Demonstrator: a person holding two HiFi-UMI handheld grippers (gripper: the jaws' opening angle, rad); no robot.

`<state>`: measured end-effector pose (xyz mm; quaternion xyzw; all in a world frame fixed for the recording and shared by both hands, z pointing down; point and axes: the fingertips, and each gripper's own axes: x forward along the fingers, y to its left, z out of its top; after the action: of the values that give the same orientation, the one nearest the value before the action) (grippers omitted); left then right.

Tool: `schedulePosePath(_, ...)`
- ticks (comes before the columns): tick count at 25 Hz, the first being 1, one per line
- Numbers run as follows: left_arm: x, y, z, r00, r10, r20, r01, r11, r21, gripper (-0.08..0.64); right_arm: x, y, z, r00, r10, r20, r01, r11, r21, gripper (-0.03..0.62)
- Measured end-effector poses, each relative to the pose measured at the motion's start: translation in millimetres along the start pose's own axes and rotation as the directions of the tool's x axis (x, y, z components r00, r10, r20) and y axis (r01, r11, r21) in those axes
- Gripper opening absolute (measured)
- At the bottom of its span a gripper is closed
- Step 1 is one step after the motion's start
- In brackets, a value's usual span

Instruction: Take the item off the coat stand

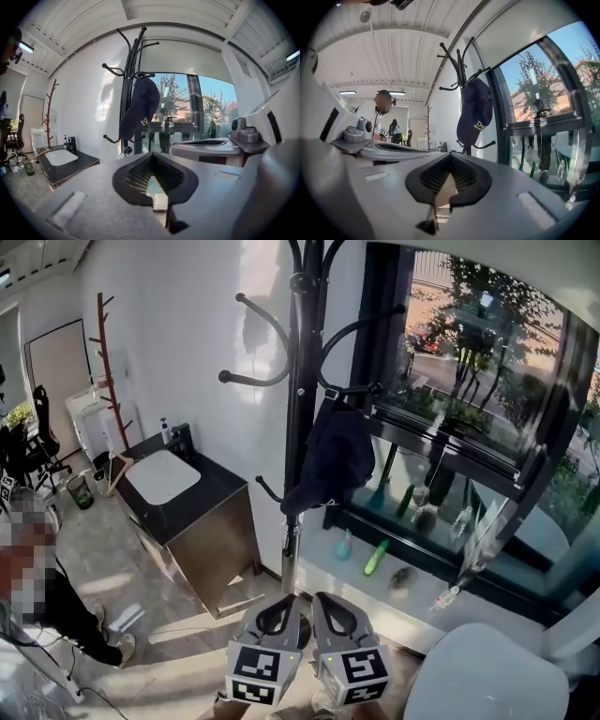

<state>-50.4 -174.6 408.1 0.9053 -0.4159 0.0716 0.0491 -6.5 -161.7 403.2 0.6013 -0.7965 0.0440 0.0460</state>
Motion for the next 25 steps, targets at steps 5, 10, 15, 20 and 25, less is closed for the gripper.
schedulePosePath(5,17,5,8,0.999,0.039,0.008,-0.039,0.999,0.005,0.005,9,-16,7,1.0,0.02,0.013,-0.02,1.0,-0.017,0.006)
schedulePosePath(10,37,-2,16,0.998,0.059,0.012,-0.059,0.998,0.011,0.005,16,-37,16,0.999,0.042,0.031,-0.041,0.999,-0.03,0.006)
schedulePosePath(15,56,-6,20,0.996,0.084,0.014,-0.084,0.996,0.007,0.005,23,-62,30,0.996,0.056,0.069,-0.052,0.997,-0.052,0.006)
schedulePosePath(20,67,0,25,0.992,0.123,0.013,-0.124,0.992,0.008,0.003,32,-87,53,0.991,0.057,0.122,-0.05,0.997,-0.06,0.006)
schedulePosePath(25,73,4,32,0.988,0.153,0.012,-0.154,0.988,0.024,0.004,40,-95,86,0.978,0.091,0.185,-0.079,0.994,-0.072,0.009)
